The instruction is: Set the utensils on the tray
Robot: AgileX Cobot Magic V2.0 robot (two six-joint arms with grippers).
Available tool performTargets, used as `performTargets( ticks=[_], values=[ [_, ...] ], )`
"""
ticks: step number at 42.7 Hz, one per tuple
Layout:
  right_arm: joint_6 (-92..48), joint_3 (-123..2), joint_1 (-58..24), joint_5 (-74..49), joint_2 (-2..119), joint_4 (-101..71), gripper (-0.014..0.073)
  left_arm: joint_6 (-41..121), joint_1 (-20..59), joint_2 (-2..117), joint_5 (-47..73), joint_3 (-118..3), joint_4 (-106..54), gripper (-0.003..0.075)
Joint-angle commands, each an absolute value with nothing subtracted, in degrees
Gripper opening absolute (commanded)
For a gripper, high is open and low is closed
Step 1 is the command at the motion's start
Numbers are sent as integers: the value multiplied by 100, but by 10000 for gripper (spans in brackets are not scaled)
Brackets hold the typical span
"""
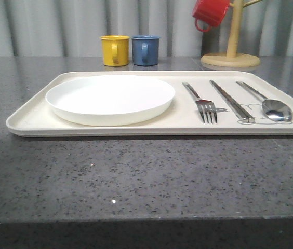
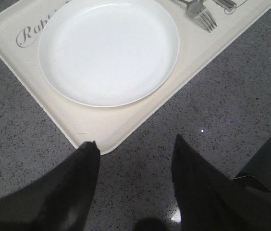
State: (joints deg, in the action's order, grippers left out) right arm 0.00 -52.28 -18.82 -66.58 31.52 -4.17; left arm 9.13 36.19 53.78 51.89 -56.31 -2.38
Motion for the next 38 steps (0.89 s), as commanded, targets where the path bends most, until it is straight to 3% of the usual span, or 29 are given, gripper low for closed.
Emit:
performTargets(
  ticks=[1, 6, 12, 15, 18, 38],
  values=[
    [-99, -5290, -1891, -6213, 3138, -358, 267, 847, 3666, 5308, 4808, -5771, -267, 347],
    [-99, -5290, -1891, -6136, 3138, -358, 146, 858, 3666, 5308, 4808, -5771, -267, 281],
    [-105, -5290, -1891, -6066, 3138, -358, -22, 1090, 3666, 5308, 4808, -5771, -267, 114],
    [-105, -5290, -1891, -6044, 3138, -358, -74, 1211, 3666, 5308, 4808, -5771, -267, 42],
    [-105, -5290, -1891, -6017, 3138, -358, -67, 1221, 3666, 5308, 4767, -5771, -267, -20],
    [-105, -5290, -1891, -5906, 3138, -358, -67, 1221, 3666, 5308, 4726, -5771, -267, -20]
  ],
)
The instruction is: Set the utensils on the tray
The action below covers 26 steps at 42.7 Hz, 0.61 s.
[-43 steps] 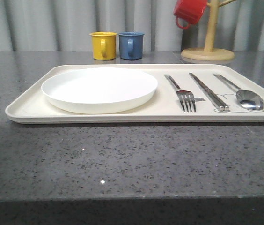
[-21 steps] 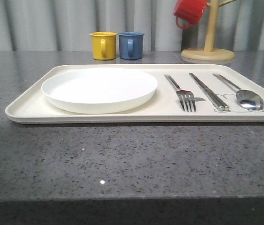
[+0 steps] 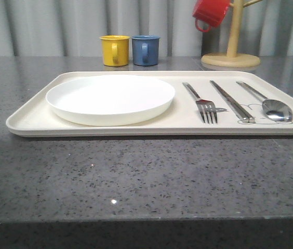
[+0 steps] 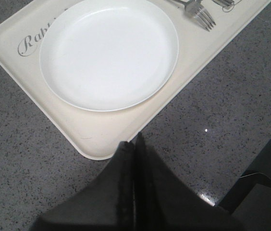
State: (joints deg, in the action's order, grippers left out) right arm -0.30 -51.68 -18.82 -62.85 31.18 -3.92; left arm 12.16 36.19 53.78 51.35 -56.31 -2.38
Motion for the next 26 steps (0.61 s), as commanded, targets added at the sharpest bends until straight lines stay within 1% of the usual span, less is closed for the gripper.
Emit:
performTargets(
  ticks=[1, 12, 16, 19, 26],
  values=[
    [-105, -5290, -1891, -5906, 3138, -358, -67, 1221, 3666, 5308, 4726, -5771, -267, -20],
    [-105, -5290, -1891, -5912, 3138, -358, -67, 1221, 3666, 5308, 4714, -5771, -267, -20],
    [-105, -5290, -1891, -5918, 3138, -358, -67, 1232, 3483, 5187, 4680, -5686, 0, -20],
    [-105, -5290, -1891, -5931, 3138, -358, -67, 1232, 3181, 4986, 4299, -5463, 0, -20],
    [-105, -5290, -1891, -5935, 3138, -358, -67, 1232, 2362, 4202, 2853, -4513, -80, -20]
  ],
)
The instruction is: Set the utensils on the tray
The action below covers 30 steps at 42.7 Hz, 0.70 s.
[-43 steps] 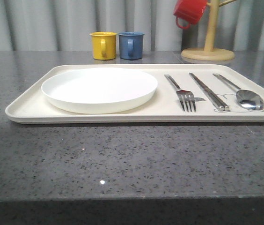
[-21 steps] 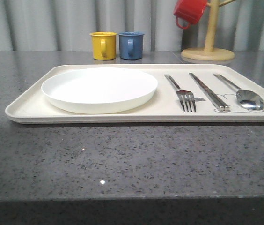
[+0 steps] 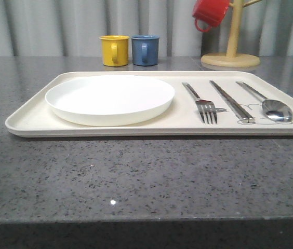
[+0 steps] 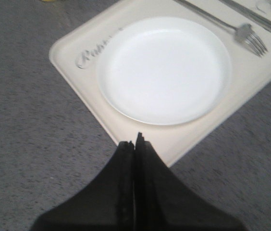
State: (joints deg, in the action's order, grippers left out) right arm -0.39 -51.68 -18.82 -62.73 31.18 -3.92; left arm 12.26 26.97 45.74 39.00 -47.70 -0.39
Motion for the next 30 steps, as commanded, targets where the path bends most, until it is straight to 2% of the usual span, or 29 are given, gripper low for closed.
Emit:
performTargets(
  ticks=[1, 5, 18, 30],
  values=[
    [-105, -5290, -1891, -5935, 3138, -358, -67, 1232, 2266, 4047, 2682, -4307, -80, -20],
    [-105, -5290, -1891, -5935, 3138, -358, -67, 1232, 1849, 3429, 2061, -3611, -114, -20],
    [-105, -5290, -1891, -5935, 3138, -358, -67, 1232, 662, 1187, 1265, -1484, -266, -20],
    [-105, -5290, -1891, -5935, 3138, -358, -67, 1232, 231, 159, 138, -302, -382, -20]
  ],
)
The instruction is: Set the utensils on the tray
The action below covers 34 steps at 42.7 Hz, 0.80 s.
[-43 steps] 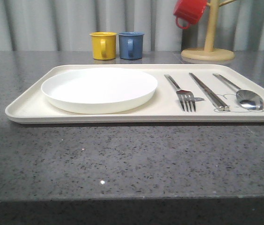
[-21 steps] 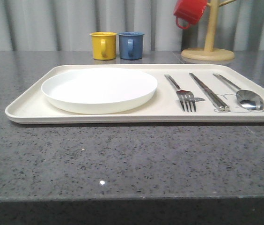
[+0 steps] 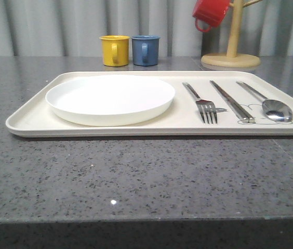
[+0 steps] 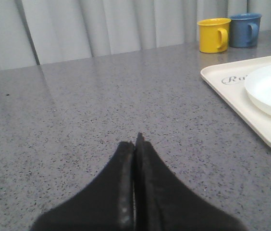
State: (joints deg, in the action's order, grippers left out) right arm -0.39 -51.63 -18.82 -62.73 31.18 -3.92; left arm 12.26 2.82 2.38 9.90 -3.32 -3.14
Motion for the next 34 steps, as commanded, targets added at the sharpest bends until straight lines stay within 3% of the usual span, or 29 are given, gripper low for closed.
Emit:
performTargets(
  ticks=[1, 34],
  values=[
    [-105, -5290, -1891, -5935, 3138, -358, -67, 1232, 216, 133, 78, -261, -382, -20],
    [-105, -5290, -1891, -5956, 3144, -358, -67, 1207, 75, -159, -277, 50, -638, -20]
  ],
)
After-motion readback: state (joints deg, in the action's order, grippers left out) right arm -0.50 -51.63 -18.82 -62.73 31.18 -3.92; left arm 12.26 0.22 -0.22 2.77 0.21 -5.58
